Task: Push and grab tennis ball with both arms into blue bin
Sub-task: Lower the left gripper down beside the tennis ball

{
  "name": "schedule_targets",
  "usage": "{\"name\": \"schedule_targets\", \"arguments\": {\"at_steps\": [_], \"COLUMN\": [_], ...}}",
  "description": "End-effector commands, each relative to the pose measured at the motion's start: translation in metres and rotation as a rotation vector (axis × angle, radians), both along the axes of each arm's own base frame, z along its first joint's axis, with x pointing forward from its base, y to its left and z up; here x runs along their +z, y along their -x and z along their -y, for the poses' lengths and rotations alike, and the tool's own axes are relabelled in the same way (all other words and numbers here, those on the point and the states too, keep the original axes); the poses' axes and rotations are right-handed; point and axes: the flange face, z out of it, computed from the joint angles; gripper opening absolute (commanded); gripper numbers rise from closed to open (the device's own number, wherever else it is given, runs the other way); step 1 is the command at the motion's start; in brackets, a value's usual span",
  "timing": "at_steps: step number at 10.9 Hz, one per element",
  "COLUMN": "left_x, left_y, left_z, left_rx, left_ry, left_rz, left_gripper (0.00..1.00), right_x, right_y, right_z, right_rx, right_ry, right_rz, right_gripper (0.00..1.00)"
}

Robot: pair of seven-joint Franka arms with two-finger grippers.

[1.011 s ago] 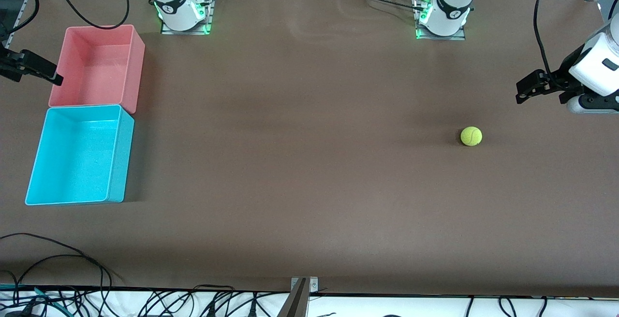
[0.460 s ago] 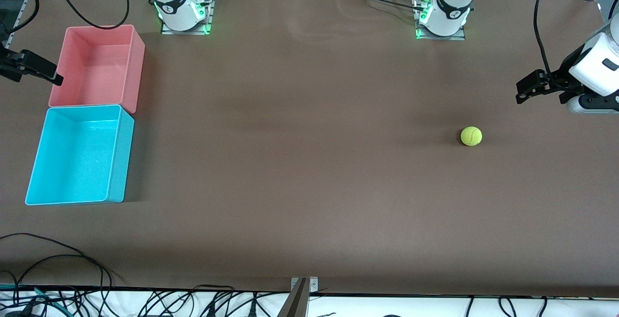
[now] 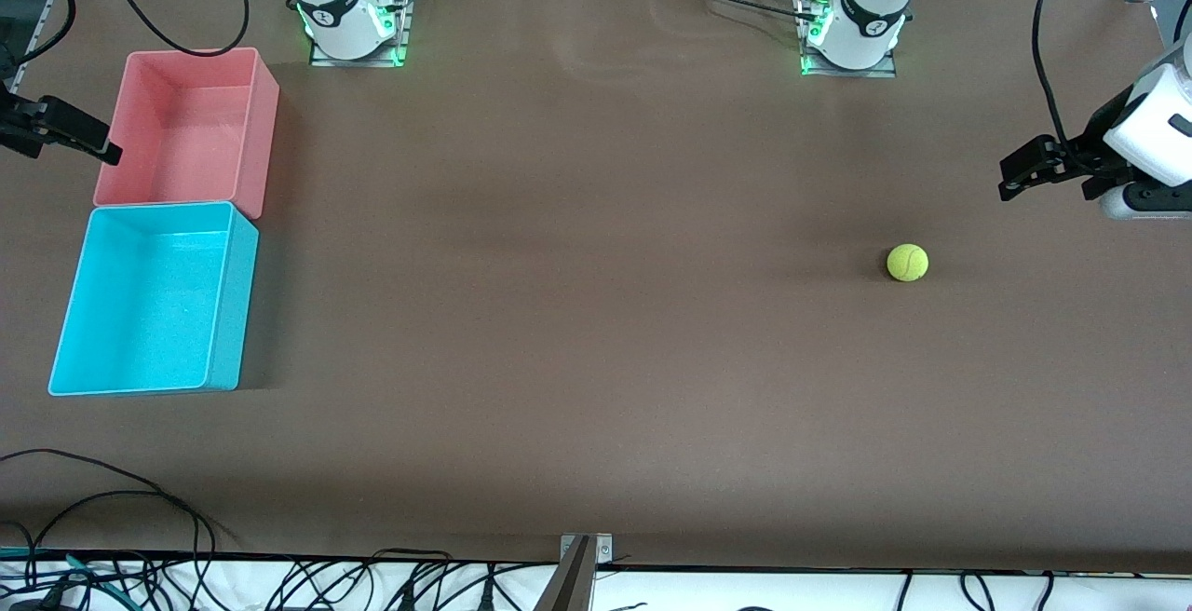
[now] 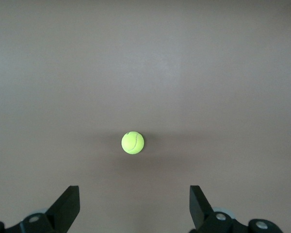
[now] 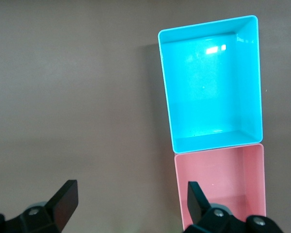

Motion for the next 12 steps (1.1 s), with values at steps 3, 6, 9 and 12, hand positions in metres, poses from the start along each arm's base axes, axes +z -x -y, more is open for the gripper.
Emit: {"name": "schedule_targets", "arguments": {"at_steps": [3, 6, 9, 12], "left_x": [0.001, -0.009, -0.02, -0.024], "left_y": [0.002, 0.004, 0.003, 0.002], "left_z": [-0.007, -0.004, -0.015, -0.034], "left_rx": [0.007, -0.024, -0.086, -0.289], "left_ry": [-0.004, -0.003, 0.006, 0.028], "left_rz": [-0.035, -0.084, -0.11, -0.12], "left_gripper": [0.83, 0.0, 0.0, 0.0], "right_x": [0.003, 0.002, 0.0, 0.0], "right_y": [-0.002, -0.003, -0.004, -0.004], "right_z": [-0.004, -0.005, -0.005, -0.005], "right_rx": [-0.008, -0.007, -0.007, -0.005], "right_ry": [0.009, 0.006, 0.008, 0.008], "right_rz": [0.002, 0.001, -0.002, -0.002], "right_gripper": [1.0, 1.0, 1.0, 1.0]}}
